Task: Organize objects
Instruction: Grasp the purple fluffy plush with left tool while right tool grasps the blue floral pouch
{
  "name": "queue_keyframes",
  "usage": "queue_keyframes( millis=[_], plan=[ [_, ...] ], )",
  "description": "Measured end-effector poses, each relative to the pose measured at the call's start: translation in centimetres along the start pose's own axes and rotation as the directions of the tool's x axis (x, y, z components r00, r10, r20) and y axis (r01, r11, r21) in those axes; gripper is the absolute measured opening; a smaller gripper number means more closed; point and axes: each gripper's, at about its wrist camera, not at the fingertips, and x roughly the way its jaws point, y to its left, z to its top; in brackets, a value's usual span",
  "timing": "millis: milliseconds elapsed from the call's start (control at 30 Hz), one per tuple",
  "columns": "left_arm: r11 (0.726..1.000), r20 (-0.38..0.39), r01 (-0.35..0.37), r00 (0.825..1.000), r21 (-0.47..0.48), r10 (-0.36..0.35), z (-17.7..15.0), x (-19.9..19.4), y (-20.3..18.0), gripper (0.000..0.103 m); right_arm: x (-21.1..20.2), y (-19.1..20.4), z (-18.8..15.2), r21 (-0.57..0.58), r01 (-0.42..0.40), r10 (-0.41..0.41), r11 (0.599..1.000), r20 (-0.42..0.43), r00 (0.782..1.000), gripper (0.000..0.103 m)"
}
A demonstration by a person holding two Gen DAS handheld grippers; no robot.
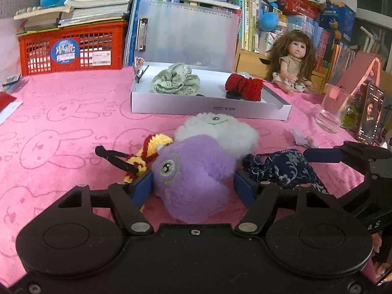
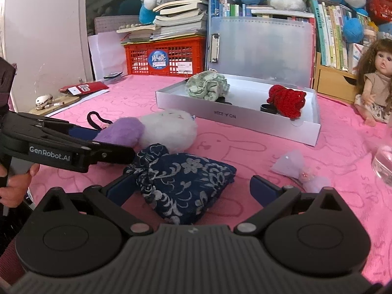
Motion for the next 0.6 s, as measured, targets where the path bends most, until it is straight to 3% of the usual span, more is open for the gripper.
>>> queue_keyframes(
  millis=[600],
  plan=[
    [1.0, 0.002, -0.004, 1.0, 0.009, 0.004, -0.22, 0.2, -0.13, 0.069, 0.94, -0.18, 0.13, 0.033, 0.016, -0.014, 0.999, -0.04, 0.999, 0.103]
  ],
)
